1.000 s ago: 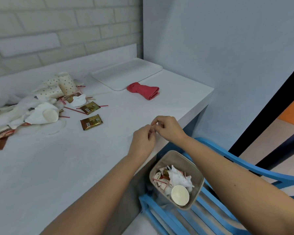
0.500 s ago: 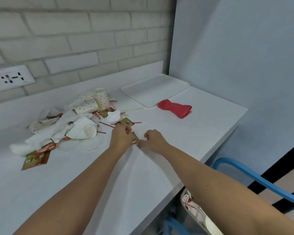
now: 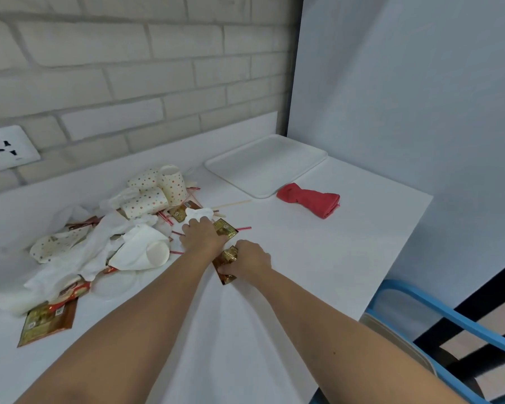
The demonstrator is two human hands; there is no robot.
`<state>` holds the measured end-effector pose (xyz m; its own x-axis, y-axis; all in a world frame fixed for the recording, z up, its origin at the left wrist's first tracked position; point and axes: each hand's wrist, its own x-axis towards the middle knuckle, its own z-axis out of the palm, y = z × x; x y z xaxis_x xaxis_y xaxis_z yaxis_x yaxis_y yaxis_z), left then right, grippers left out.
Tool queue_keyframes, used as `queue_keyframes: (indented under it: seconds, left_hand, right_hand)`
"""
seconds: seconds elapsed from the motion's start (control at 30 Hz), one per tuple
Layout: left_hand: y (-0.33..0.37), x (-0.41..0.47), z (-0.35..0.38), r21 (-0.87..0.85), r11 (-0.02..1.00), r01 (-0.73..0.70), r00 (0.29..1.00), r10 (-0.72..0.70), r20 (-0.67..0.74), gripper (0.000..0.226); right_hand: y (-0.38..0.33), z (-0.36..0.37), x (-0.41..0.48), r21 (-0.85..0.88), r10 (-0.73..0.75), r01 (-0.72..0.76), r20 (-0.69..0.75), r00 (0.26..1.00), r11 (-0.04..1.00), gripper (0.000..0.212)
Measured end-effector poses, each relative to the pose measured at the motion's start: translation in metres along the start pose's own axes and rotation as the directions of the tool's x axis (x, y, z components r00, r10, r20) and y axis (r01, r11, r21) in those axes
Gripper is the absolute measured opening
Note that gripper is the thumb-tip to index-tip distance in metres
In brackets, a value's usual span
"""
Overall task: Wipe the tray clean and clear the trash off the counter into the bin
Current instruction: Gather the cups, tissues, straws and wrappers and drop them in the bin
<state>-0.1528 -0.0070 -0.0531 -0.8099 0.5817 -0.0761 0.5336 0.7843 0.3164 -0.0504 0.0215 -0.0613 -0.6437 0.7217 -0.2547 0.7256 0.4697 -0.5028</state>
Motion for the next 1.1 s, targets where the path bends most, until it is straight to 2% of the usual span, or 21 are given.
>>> queue_keyframes:
  seconds: [0.13,0.23,0.4,0.63,0.77,0.97,1.1]
  left_hand:
    - [0.003,0.006,0.002,-0.058,0.998,0.018,1.000,-0.017,0.024,0.049]
    - [0.003,0.003,0.002,-0.157,0.986,-0.050,0.998,0.043,-0.049,0.030]
    - [0.009,-0.021,-0.008,-0.419,0.881,-0.218,0.969,0.145,-0.198,0.022]
    - [0.059,-0.077,-0.007,-0.499,0.783,-0.371,0.925,0.267,-0.269,0.022]
    - [0.102,-0.115,0.007,-0.535,0.720,-0.442,0.897,0.365,-0.250,0.017]
    - [0.159,-0.177,0.051,-0.531,0.672,-0.516,0.827,0.552,-0.106,0.019]
    - [0.181,-0.215,0.087,-0.486,0.678,-0.552,0.766,0.642,0.027,0.020]
  right_hand:
    - [0.012,-0.008,-0.002,0.189,-0.080,0.075,0.018,0.997,0.979,0.028]
    - [0.025,-0.018,-0.005,0.397,-0.137,0.100,0.066,0.988,0.912,0.022]
    - [0.049,-0.040,-0.018,0.659,-0.145,0.060,0.075,0.987,0.750,0.015]
    - [0.102,-0.090,-0.051,0.707,0.016,0.104,-0.161,0.987,0.699,0.005]
    - [0.140,-0.122,-0.075,0.624,0.084,0.112,-0.277,0.957,0.773,0.011]
    - [0.205,-0.150,-0.114,0.368,0.155,0.019,-0.436,0.887,0.930,0.013]
    - [0.252,-0.139,-0.131,0.298,0.223,-0.106,-0.392,0.892,0.949,0.030]
